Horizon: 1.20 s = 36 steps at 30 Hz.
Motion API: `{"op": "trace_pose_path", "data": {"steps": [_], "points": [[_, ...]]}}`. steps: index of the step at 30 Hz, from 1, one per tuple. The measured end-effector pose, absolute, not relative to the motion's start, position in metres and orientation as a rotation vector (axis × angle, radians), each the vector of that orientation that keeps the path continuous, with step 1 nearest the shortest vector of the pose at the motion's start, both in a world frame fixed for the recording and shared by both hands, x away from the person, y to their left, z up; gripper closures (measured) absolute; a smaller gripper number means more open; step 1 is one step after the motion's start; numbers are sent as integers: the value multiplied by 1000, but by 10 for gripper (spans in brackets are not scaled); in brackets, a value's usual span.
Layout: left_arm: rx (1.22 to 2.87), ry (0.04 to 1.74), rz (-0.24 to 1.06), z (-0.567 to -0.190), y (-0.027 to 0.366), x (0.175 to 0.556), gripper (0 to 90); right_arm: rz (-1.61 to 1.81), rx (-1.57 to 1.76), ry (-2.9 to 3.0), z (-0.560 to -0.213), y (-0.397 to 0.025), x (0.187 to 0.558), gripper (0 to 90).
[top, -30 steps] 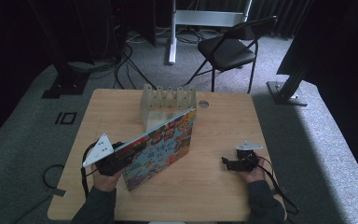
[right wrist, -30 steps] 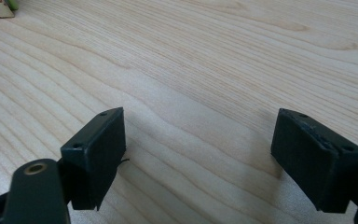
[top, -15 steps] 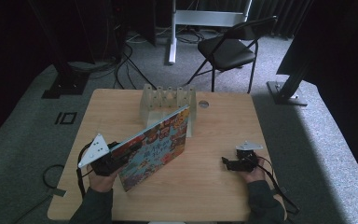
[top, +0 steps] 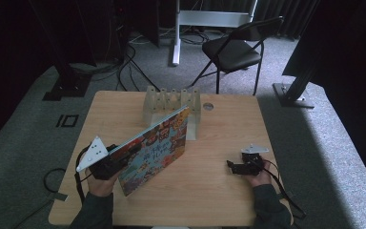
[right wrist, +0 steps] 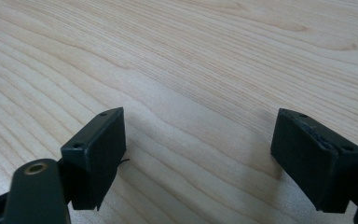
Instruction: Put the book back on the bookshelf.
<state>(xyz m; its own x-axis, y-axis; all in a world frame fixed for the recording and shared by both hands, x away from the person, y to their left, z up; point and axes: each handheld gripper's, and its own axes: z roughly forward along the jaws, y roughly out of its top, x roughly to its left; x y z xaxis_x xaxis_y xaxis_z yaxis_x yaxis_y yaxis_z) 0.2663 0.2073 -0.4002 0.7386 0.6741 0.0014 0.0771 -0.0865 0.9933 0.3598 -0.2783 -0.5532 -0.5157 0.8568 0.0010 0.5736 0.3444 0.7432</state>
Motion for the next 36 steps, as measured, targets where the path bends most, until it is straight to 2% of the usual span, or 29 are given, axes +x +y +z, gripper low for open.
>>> {"op": "trace_pose_path", "data": {"steps": [36], "points": [[1549, 729, 667, -396, 222, 262, 808, 990, 1261, 2221, -553, -279, 360, 176]]}}
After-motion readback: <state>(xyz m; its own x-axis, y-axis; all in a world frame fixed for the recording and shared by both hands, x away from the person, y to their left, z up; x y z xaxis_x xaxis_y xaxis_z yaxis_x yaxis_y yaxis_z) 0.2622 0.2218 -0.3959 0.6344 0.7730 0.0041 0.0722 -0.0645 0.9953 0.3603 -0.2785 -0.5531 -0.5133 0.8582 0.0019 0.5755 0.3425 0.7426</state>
